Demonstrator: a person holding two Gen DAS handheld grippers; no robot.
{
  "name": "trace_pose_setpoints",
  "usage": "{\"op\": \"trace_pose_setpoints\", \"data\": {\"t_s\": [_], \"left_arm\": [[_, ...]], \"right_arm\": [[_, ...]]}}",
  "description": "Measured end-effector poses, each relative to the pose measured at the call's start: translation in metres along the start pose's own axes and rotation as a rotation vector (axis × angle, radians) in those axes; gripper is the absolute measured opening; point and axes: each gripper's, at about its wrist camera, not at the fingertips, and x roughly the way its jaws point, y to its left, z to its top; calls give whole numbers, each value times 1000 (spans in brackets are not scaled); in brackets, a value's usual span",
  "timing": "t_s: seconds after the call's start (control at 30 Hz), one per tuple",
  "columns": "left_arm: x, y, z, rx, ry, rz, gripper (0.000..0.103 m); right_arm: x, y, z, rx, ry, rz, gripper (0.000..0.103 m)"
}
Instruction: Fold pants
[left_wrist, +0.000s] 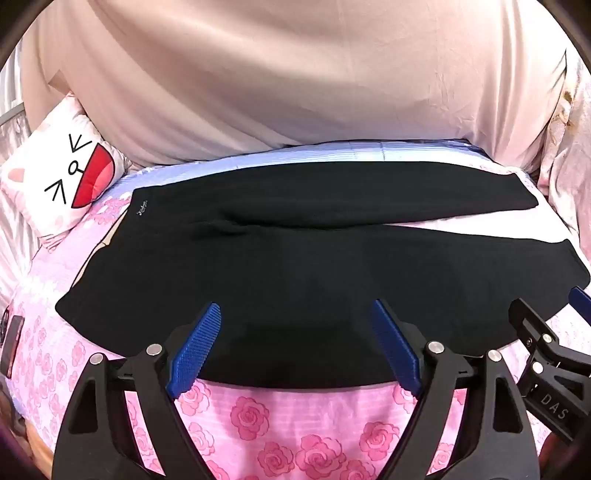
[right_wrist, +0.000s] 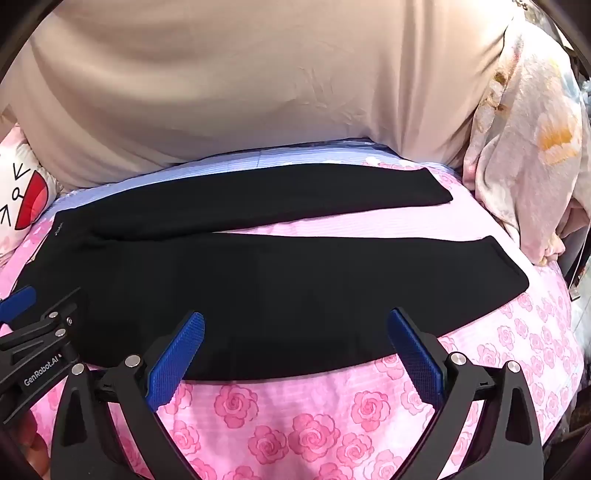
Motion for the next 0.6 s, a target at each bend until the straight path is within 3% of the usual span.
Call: {"op": "trace_pose_setpoints", "data": {"t_s": [0.3,0.37,0.6], "left_arm": [[20,16,13,-3,11,-31,81],[-1,-2,7,23,-31,26,81],[3,-5,14,30,-31,27,82]], "right_arm": [[4,9,5,-14,-7,-4,97],[7,9,7,-15,-6,0,97],[4,11,6,-14,-17,-3,97]]}}
